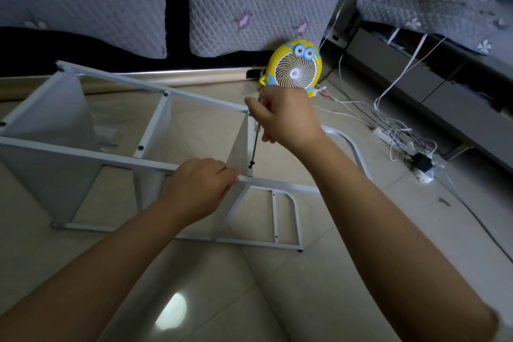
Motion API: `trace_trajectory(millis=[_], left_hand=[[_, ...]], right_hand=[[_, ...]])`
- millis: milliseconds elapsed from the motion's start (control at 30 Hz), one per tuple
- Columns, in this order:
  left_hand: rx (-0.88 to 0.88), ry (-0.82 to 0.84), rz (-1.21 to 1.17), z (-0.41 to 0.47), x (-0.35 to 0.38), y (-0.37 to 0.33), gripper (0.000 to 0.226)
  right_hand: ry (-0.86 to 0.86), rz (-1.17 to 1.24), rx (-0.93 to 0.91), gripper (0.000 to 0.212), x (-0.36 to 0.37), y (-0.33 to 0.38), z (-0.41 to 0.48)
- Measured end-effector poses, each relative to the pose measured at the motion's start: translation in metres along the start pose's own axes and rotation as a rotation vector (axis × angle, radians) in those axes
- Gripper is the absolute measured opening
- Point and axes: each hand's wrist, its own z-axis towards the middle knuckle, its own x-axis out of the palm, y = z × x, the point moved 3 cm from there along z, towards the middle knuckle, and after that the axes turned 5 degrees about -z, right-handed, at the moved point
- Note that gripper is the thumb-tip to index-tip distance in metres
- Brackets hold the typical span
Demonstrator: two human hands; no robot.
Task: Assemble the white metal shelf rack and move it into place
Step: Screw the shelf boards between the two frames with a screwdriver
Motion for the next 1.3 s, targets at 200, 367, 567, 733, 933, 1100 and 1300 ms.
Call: trace_trajectory(millis=[200,367,567,733,933,1100,1300], left_hand=[[-0.012,-0.038,-0.002,-0.001,-0.001,0.006,0.036],[-0.008,-0.047,0.006,0.001,0.005,0.008,0.034],[-0.001,-0.046,0.015,-0.004,0.01,0.012,0.031],[-0.014,-0.059,-0.007,-0.005,0.012,0.012,0.036],[0.03,-0.121,0.0,-0.006,0.012,0.013,0.063],[0.055,-0.13,0.014,-0.004,0.014,0.01,0.067],[0.051,-0.136,0.016,-0.005,0.013,0.013,0.066]], right_hand=[[-0.207,0.06,0.231,0.042,-0.003,-0.034,-0.004],[-0.059,-0.194,-0.031,0.021,-0.017,-0.025,-0.001],[0.36,-0.396,-0.449,0.023,-0.029,-0.004,0.006],[0.436,-0.383,-0.468,0.021,-0.031,0.004,0.006],[0.425,-0.715,-0.251,0.051,-0.032,-0.004,-0.001],[0.443,-0.696,-0.244,0.04,-0.024,0.013,0.001],[0.584,-0.474,-0.23,0.024,-0.026,0.021,0.009]])
